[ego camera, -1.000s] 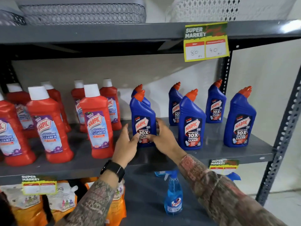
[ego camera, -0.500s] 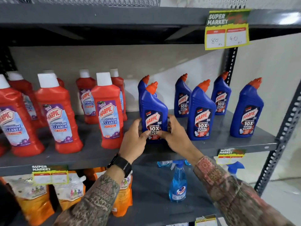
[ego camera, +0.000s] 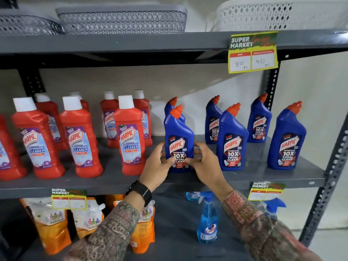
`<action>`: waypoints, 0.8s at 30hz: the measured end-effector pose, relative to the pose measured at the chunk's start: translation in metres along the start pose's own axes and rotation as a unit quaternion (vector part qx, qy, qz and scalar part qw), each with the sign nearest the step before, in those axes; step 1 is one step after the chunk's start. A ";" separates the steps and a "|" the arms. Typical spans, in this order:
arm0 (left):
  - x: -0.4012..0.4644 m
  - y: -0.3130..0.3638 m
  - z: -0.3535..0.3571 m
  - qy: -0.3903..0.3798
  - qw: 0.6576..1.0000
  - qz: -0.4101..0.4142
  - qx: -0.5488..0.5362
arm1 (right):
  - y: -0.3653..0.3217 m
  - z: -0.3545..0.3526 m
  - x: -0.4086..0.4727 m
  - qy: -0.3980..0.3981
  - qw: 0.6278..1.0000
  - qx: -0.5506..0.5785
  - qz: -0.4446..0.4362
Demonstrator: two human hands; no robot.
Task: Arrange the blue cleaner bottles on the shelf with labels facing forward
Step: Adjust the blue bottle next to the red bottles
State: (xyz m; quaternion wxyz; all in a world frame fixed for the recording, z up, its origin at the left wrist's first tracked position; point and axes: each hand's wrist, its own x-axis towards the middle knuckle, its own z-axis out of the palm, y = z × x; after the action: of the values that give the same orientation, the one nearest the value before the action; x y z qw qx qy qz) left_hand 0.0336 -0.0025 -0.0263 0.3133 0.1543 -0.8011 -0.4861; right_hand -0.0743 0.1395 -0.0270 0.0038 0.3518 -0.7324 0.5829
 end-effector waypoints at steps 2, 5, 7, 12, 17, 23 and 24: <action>0.000 0.001 0.001 -0.002 1.000 0.001 -0.001 | 0.002 0.001 0.000 0.005 1.000 -0.006 -0.004; 0.001 -0.001 0.001 -0.006 1.000 0.000 0.002 | 0.003 0.001 -0.001 0.007 1.000 -0.008 -0.008; 0.001 0.000 0.000 -0.013 1.000 -0.003 0.001 | 0.003 0.000 -0.001 0.001 1.000 -0.005 -0.007; 0.004 0.003 -0.004 -0.002 1.000 0.001 0.006 | 0.002 0.003 0.001 -0.006 1.000 0.021 -0.014; 0.005 0.002 -0.003 0.008 1.000 0.003 0.021 | 0.007 0.007 0.002 0.003 1.000 0.015 -0.025; 0.002 0.000 0.000 0.020 0.999 -0.001 0.028 | 0.007 0.007 0.001 0.000 1.000 0.015 -0.027; 0.001 0.000 0.001 0.022 0.999 -0.001 0.029 | 0.007 0.007 0.001 -0.002 1.000 0.013 -0.026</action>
State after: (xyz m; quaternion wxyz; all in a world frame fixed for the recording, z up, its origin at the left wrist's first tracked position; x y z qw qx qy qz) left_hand 0.0324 -0.0026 -0.0257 0.3262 0.1743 -0.8075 -0.4596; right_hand -0.0758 0.1336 -0.0344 0.0132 0.3722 -0.7152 0.5914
